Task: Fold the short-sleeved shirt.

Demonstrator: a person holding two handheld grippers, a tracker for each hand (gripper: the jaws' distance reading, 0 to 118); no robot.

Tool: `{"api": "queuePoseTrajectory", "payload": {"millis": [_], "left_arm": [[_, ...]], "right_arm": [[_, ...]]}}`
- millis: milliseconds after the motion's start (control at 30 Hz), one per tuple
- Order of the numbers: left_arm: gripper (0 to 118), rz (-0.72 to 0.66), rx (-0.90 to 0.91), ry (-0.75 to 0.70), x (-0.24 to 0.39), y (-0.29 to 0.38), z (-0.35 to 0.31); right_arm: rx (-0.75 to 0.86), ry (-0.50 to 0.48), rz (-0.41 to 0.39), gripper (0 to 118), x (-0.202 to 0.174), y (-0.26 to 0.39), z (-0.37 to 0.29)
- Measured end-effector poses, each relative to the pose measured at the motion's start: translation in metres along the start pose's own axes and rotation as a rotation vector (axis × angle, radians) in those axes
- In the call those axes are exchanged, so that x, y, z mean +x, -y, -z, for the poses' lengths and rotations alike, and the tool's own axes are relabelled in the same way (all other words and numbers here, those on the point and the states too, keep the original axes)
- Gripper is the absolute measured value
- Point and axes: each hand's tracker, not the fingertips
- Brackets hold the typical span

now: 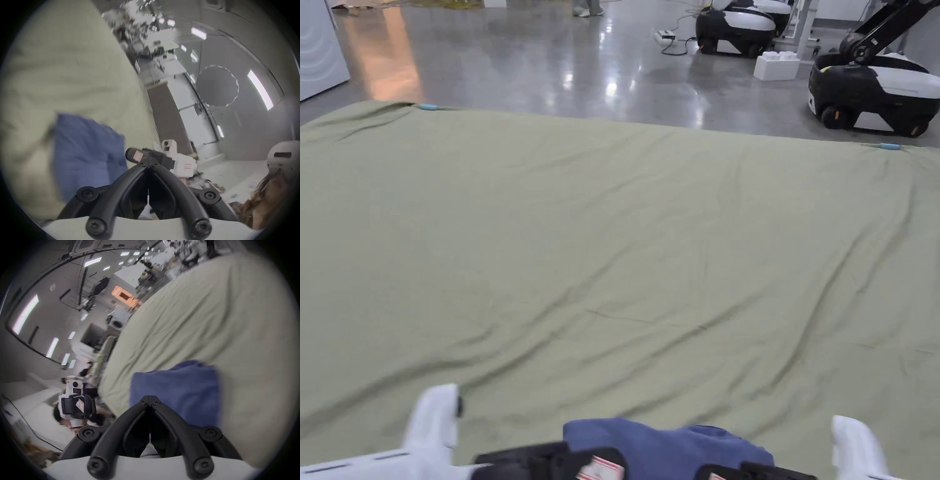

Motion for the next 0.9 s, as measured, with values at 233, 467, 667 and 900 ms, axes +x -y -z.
{"api": "queuePoseTrajectory", "payload": {"millis": [233, 467, 667, 900], "left_arm": [[0, -0.075, -0.033, -0.151, -0.039, -0.010, -0.023], [74, -0.176, -0.133, -0.217, -0.087, -0.013, 0.016], [106, -0.307, -0.241, 0.061, -0.100, -0.002, 0.060], [95, 0.055, -0.385, -0.185, -0.074, -0.008, 0.096]], "right_arm": [[-0.105, 0.069, 0.140, 2, 0.044, -0.001, 0.037], [-0.118, 0.119, 0.061, 2, 0.032, -0.001, 0.040], [-0.122, 0.102, 0.073, 2, 0.035, -0.001, 0.039], [-0.128, 0.106, 0.090, 2, 0.027, -0.004, 0.029]]}}
